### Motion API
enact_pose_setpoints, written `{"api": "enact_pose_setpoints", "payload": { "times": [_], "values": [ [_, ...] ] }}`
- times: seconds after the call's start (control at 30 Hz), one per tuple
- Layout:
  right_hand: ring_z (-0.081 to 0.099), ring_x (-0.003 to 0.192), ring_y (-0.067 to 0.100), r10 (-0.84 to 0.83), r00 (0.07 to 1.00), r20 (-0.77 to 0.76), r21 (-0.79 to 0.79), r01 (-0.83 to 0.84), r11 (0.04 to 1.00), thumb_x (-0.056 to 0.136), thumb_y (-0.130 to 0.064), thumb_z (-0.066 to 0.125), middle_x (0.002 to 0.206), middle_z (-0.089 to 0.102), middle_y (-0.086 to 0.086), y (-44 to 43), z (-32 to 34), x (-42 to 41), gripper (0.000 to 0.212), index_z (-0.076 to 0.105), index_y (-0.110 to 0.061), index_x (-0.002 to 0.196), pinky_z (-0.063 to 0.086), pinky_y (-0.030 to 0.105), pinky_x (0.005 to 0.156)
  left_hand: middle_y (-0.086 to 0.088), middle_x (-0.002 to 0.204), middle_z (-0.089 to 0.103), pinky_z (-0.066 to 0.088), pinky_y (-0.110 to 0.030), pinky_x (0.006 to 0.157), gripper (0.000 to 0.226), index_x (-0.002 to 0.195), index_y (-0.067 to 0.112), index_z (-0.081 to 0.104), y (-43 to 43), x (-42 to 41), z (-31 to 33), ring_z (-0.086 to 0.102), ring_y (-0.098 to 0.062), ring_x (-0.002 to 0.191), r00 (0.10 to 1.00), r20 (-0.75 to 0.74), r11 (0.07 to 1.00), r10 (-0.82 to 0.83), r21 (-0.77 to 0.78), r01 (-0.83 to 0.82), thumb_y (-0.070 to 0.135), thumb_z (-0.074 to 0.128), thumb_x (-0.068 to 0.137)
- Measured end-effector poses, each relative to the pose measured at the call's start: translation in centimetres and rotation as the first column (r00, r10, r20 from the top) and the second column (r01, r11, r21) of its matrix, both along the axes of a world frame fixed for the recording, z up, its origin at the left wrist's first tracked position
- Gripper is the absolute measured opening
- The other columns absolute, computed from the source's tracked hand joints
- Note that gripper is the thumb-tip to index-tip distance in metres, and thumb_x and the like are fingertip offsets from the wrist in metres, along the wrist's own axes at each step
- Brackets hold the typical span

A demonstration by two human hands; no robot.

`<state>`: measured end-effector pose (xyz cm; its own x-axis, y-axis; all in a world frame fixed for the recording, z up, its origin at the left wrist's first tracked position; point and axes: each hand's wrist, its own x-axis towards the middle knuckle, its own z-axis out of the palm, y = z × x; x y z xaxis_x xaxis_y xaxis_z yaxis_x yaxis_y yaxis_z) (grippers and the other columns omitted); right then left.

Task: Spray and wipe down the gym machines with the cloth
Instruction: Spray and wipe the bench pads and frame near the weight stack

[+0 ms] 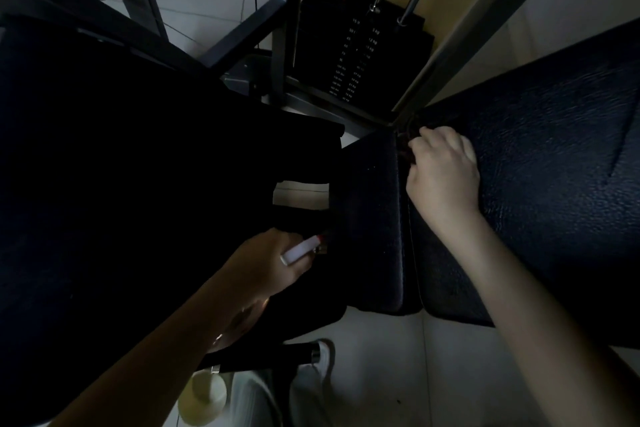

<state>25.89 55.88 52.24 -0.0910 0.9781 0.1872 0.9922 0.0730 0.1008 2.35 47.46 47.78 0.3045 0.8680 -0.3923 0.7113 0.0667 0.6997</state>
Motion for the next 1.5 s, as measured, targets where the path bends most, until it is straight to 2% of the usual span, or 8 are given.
{"api": "enact_pose_setpoints", "payload": {
  "times": [0.3, 0.43, 0.57, 0.8, 0.93, 1.03, 1.27, 1.5],
  "values": [
    [0.056, 0.106, 0.034, 0.009, 1.0, 0.005, 0.032, -0.009, 0.999, 0.07, 0.007, 0.062, 0.109, 0.066, 0.016, -0.1, -0.2, 0.1, 0.021, 0.067, 0.0, 0.09, 0.04, 0.044, 0.096, 0.008, 0.079, 0.062, 0.043, -0.007, 0.067, 0.037, 0.132, 0.021, 0.056, 2.6, -0.6, -1.1, 0.059, 0.002, 0.068, 0.99, 0.142, 1.0, -0.007, 0.001, 0.007, 0.015, 0.054, 0.096],
    [0.056, 0.107, 0.033, 0.008, 1.0, -0.002, 0.041, -0.008, 0.999, 0.07, 0.006, 0.063, 0.11, 0.065, 0.015, -0.1, -0.3, 0.1, 0.022, 0.067, 0.0, 0.09, 0.039, 0.043, 0.097, -0.007, 0.098, 0.071, 0.052, -0.037, 0.086, 0.04, 0.129, 0.02, 0.059, 3.6, -0.6, -1.1, 0.066, -0.02, 0.088, 0.973, 0.219, 0.997, 0.069, 0.018, -0.075, 0.031, 0.055, 0.091],
    [0.056, 0.107, 0.033, 0.008, 1.0, 0.0, 0.065, -0.008, 0.998, 0.07, 0.007, 0.062, 0.11, 0.065, 0.016, -0.1, -0.5, 0.1, 0.021, 0.067, 0.0, 0.089, 0.039, 0.044, 0.098, -0.007, 0.089, 0.069, 0.055, -0.046, 0.073, 0.037, 0.118, 0.05, 0.059, 4.3, -0.5, -1.6, 0.065, -0.022, 0.075, 0.935, 0.299, 0.972, 0.193, 0.072, -0.224, 0.053, 0.049, 0.082],
    [0.058, 0.103, 0.034, 0.044, 0.995, -0.086, 0.128, -0.033, 0.991, 0.069, 0.011, 0.065, 0.108, 0.066, 0.017, -0.1, -0.9, -0.1, 0.025, 0.067, 0.001, 0.092, 0.042, 0.045, 0.093, 0.004, 0.073, 0.054, 0.035, -0.009, 0.058, 0.035, 0.12, 0.004, 0.064, 4.5, -0.7, -2.0, 0.06, -0.017, 0.069, 0.958, 0.24, 0.967, 0.158, 0.16, -0.199, 0.02, 0.057, 0.09],
    [0.053, 0.115, 0.038, 0.108, 0.961, -0.253, 0.057, -0.097, 0.994, 0.073, 0.008, 0.067, 0.121, 0.06, 0.021, 1.0, -2.2, -1.4, 0.036, 0.064, 0.003, 0.108, 0.04, 0.05, 0.097, -0.01, 0.085, 0.063, 0.038, -0.017, 0.068, 0.045, 0.125, 0.0, 0.059, 4.5, -1.0, -1.9, 0.061, -0.025, 0.081, 0.98, 0.188, 0.962, 0.065, 0.25, -0.112, 0.022, 0.052, 0.087],
    [0.05, 0.12, 0.041, 0.172, 0.981, -0.086, -0.088, -0.18, 0.98, 0.071, 0.004, 0.072, 0.127, 0.055, 0.025, 3.0, -5.0, -2.4, 0.04, 0.064, 0.004, 0.11, 0.037, 0.053, 0.101, 0.002, 0.073, 0.051, 0.033, -0.014, 0.061, 0.033, 0.112, -0.002, 0.064, 4.6, -1.2, -2.3, 0.052, -0.015, 0.068, 0.972, 0.218, 0.966, 0.087, 0.222, -0.137, 0.021, 0.056, 0.09],
    [0.062, 0.092, 0.042, 0.182, 0.973, 0.145, -0.234, -0.145, 0.961, 0.065, 0.008, 0.064, 0.087, 0.066, 0.028, 5.9, -7.2, -4.6, 0.012, 0.068, 0.008, 0.076, 0.047, 0.049, 0.093, 0.013, 0.063, 0.042, 0.027, -0.018, 0.053, 0.014, 0.077, 0.016, 0.052, 5.1, -1.2, -3.1, 0.04, -0.004, 0.055, 0.945, 0.283, 0.961, 0.166, 0.167, -0.219, 0.028, 0.053, 0.084],
    [0.065, 0.078, 0.031, 0.271, 0.961, 0.056, -0.37, -0.232, 0.9, 0.038, -0.004, 0.081, 0.08, 0.069, 0.015, -2.9, -7.1, -4.1, 0.034, 0.069, -0.005, 0.07, 0.053, 0.035, 0.078, 0.012, 0.068, 0.047, 0.034, -0.02, 0.058, 0.007, 0.082, 0.011, 0.057, 4.9, -1.1, -3.2, 0.046, -0.003, 0.059, 0.947, 0.288, 0.951, 0.143, 0.224, -0.212, 0.013, 0.063, 0.086]
  ]
}}
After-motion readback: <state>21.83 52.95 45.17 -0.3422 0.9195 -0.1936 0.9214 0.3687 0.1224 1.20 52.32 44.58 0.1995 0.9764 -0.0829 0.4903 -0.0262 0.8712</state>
